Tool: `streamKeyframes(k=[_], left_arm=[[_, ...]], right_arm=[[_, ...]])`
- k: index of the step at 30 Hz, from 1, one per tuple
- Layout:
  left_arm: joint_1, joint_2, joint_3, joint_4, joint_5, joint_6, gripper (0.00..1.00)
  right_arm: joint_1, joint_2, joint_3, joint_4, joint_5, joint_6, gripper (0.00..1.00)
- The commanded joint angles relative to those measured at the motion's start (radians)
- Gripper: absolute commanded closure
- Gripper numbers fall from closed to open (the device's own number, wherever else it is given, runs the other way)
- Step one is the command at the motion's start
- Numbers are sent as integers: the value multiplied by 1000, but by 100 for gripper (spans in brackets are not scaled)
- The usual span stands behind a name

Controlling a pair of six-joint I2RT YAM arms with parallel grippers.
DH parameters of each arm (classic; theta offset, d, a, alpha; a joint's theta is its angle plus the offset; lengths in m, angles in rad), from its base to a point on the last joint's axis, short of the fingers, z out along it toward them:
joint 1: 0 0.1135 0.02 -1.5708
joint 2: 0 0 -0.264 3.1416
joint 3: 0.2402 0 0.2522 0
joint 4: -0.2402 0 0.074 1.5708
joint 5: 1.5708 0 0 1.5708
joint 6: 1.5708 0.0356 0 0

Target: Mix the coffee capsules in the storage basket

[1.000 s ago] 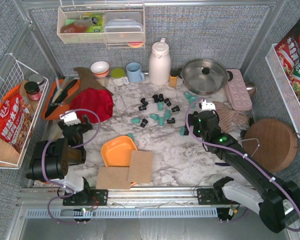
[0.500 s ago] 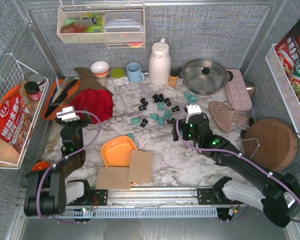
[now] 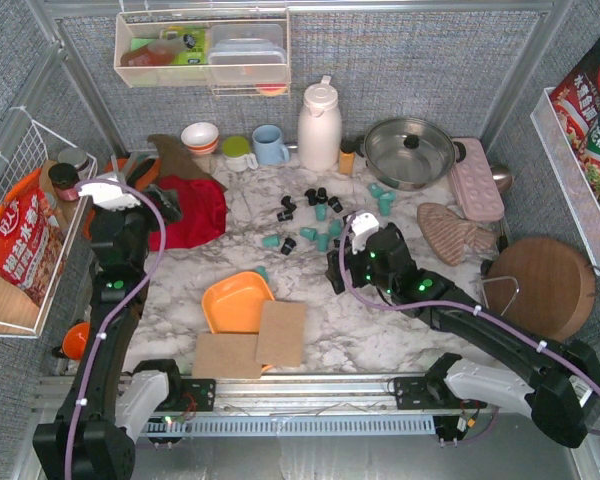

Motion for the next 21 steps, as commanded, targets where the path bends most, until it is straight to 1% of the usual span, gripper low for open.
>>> streamKeyframes(k=[1, 3, 5, 7, 12, 16, 18, 21], left_arm=[[-11, 29, -16, -16, 338, 56, 1], [-62, 44, -33, -48, 333, 104, 3], [-144, 46, -50, -76, 307, 164, 6], [-193, 43, -58, -91, 305, 186, 8], [-250, 34, -100, -60, 344, 217, 13], [-302, 58, -118, -54, 403, 241, 18], [-331, 68, -125, -59, 426, 259, 20], [-360, 73, -129, -75, 428, 286, 20]], right_arm=[[35, -6, 1, 49, -47, -16, 2], [57, 0, -8, 60, -66, -7, 4], [84, 11, -21, 79, -92, 0, 7], [112, 29, -36, 111, -108, 8, 10], [159, 93, -75, 225, -129, 75, 15], [201, 150, -80, 277, -127, 91, 19], [215, 170, -83, 295, -130, 96, 19], [230, 191, -92, 317, -146, 102, 19]])
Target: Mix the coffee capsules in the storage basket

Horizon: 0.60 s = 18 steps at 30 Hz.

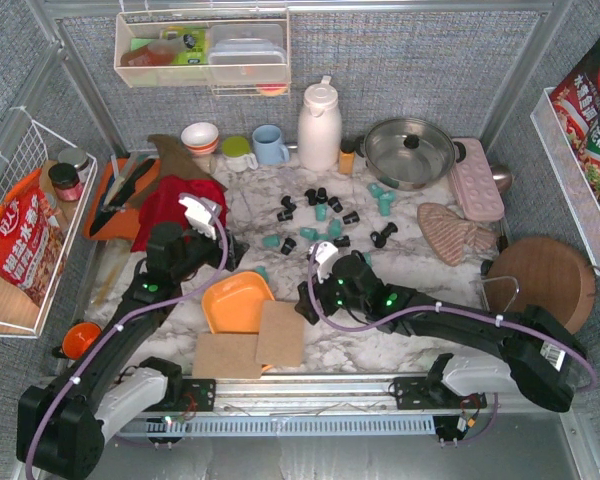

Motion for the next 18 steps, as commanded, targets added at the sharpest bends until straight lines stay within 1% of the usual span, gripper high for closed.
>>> streamKeyframes(k=[1, 3, 7, 18], left_arm=[[-29, 4, -2, 0, 39, 56, 20], [-32, -1, -6, 3, 41, 65, 20], [-32, -13, -16, 17, 31, 70, 20], [-31, -7, -21, 20, -14, 80, 20]], right_arm=[[16, 22, -13, 96, -27, 31, 19], [16, 26, -31, 126, -43, 48, 17], [16, 36, -69, 190, -52, 99, 9], [17, 62, -162, 412, -83, 260, 8]])
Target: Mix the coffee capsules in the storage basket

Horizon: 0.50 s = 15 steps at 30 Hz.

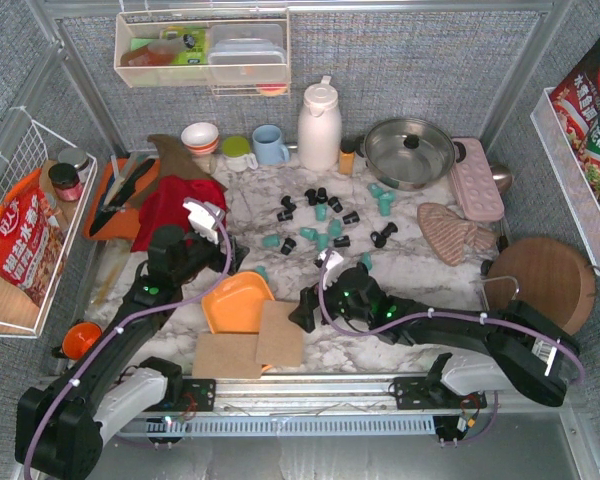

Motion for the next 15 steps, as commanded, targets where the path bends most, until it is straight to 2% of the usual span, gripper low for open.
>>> streamKeyframes(k=[1, 9, 15], left_arm=[[1, 5, 1, 28, -22, 14, 20], [0, 14, 0, 28, -24, 16, 20], [0, 23, 0, 27, -23, 18, 20]], right_arm=[[2, 23, -12, 143, -17, 84, 8], [2, 105, -16, 239, -48, 149, 8], [5, 115, -13, 232, -43, 155, 12]])
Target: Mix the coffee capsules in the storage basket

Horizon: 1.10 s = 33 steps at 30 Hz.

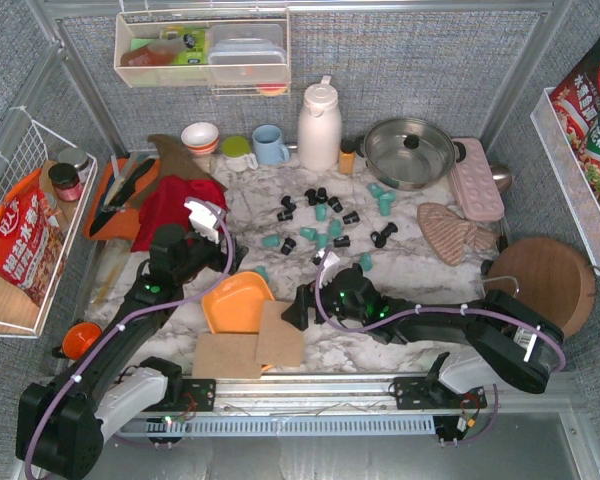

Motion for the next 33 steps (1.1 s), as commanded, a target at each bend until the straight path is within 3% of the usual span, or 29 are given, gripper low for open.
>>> streamKeyframes(k=[1, 11, 17, 22, 33], left_arm=[[-1, 3, -1, 27, 1, 9, 20], [-1, 1, -2, 19, -29, 25, 19], [-1, -3, 0, 15, -40, 31, 19], [-2, -8, -3, 21, -37, 31, 19], [-1, -18, -6, 26, -51, 32, 18]], right_arm=[[3, 2, 3, 49, -4, 19, 14], [5, -25, -4, 19, 12, 30, 37], [4, -70, -1, -41, 15, -5, 57], [5, -101, 11, -85, 2, -26, 100], [5, -219, 83, -219, -17, -31, 100]])
